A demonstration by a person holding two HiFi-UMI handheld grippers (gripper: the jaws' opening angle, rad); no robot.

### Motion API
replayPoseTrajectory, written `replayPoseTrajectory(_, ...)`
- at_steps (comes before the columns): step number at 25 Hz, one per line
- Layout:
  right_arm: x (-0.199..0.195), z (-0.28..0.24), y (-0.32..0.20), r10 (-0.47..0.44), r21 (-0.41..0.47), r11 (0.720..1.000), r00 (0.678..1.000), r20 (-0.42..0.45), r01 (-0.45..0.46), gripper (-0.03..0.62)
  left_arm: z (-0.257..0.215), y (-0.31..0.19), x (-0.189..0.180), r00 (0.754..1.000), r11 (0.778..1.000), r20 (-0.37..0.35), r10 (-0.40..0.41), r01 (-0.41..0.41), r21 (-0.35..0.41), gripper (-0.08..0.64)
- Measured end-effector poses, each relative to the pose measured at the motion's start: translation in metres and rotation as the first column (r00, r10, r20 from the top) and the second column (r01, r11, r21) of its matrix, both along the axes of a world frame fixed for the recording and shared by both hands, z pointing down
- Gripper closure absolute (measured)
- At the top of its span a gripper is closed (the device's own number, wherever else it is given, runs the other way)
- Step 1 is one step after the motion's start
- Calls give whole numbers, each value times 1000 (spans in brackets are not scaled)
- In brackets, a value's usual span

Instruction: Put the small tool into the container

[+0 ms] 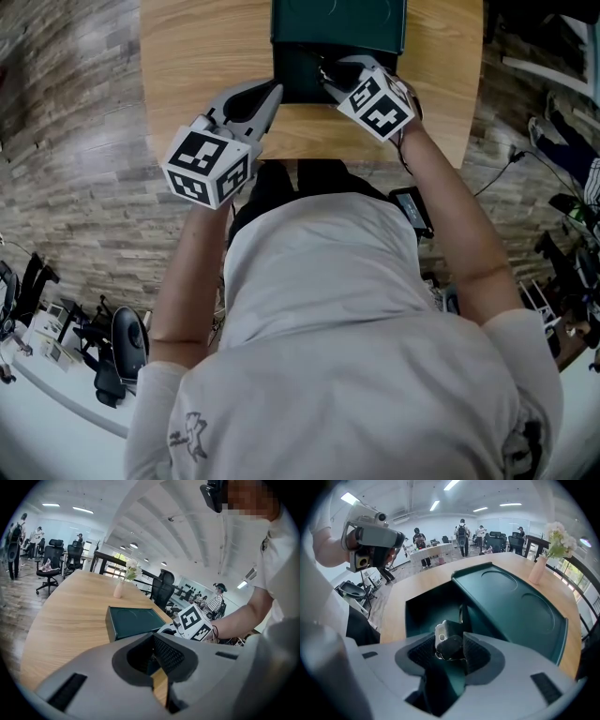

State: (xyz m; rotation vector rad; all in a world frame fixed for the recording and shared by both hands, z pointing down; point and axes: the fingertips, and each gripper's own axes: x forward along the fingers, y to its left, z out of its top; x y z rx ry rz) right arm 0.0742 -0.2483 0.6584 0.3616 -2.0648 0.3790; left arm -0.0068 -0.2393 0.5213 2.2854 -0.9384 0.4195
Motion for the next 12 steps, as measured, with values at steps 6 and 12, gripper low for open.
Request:
replayPoseTrajectory(6, 3, 1, 1, 60, -89, 994, 998, -1, -60, 350, -7, 5, -3, 1000, 1000, 1, 18, -18, 10, 555)
replayPoseTrajectory(12, 4, -21, 0, 111, -55, 992, 993, 24, -110, 350, -21, 11, -5, 999, 998, 1, 39, -39, 40, 555)
